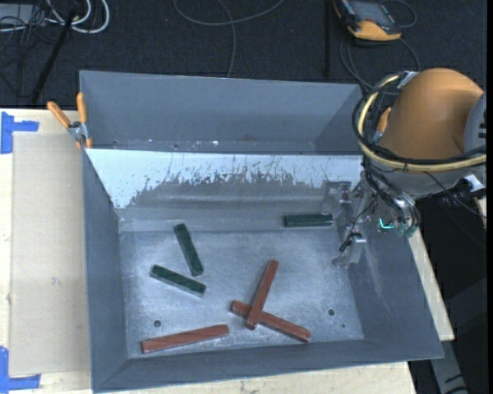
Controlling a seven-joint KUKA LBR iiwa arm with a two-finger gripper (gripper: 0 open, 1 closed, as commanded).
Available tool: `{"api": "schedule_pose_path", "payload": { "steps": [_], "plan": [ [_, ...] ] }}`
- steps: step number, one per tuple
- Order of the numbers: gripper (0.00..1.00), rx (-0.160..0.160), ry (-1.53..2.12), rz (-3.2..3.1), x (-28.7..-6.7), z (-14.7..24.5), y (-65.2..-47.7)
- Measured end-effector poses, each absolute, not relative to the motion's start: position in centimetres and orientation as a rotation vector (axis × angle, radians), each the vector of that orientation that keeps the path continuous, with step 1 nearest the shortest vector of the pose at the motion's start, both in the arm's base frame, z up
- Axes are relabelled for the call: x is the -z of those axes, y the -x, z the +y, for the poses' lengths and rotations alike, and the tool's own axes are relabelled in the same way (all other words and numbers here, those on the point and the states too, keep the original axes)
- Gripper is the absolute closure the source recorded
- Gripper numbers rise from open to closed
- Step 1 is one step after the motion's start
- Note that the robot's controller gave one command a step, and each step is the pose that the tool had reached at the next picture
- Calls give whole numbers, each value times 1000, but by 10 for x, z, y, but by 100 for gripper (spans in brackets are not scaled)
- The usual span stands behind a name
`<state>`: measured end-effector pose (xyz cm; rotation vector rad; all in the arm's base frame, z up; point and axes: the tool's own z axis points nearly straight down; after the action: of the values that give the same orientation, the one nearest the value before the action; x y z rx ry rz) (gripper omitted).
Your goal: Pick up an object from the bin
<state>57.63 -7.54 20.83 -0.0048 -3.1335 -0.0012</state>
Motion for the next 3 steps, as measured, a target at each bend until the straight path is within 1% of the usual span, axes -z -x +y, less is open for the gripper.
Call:
{"api": "schedule_pose_path", "payload": {
  "steps": [1,2,3],
  "plan": [
    [0,4,-65,-3134,-129,-30,-591],
    [0,5,-847,-3020,-68,1,-576],
    [100,3,-846,-3024,-69,1,-577]
  ]
}}
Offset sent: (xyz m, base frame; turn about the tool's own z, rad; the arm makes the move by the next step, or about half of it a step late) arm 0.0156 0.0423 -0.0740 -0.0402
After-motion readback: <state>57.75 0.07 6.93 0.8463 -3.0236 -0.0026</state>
